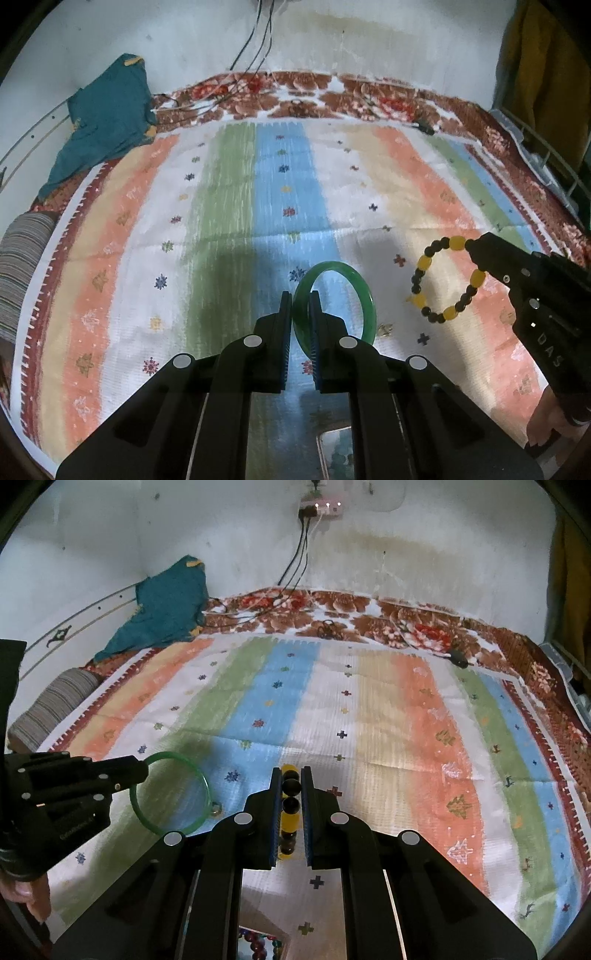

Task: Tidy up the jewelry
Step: 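Lift both held pieces and carry them above the silver tin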

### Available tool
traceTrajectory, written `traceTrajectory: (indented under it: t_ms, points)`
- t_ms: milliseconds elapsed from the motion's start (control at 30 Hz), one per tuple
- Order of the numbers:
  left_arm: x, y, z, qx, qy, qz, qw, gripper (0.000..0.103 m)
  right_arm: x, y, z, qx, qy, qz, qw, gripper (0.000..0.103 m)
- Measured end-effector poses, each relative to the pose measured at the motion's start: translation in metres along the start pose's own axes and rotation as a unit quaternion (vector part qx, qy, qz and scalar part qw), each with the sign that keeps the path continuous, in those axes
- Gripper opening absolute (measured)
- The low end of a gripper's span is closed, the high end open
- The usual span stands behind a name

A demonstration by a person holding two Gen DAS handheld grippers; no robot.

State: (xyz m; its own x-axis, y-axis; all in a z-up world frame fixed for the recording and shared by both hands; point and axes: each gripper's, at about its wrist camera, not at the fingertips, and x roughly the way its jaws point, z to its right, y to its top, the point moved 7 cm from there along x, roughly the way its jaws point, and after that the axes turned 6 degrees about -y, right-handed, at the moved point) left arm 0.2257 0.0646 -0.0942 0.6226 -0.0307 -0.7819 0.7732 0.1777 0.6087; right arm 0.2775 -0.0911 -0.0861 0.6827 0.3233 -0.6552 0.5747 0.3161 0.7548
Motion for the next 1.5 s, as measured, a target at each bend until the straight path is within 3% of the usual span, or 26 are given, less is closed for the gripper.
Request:
traceTrajectory:
  t_ms: [333,633,1500]
  points:
    - [-0.033,-0.005,0.011,0.003,-0.01,0.034,0.9994,0.009,-0.032,0.0,0.0,0.006,0.01,0.031,0.999,0.011]
    - [-0.051,-0.017,0.023,0.016,-0.019,0.039,0.9989,0.009,-0.056,-0.004,-0.004,-0.009,0.003,0.048,0.999,0.011]
    - [-0.095,-0.054,0.045,0.031,-0.034,0.067,0.9967,0.009,-0.103,-0.036,-0.011,-0.012,0.024,0.056,0.998,0.011]
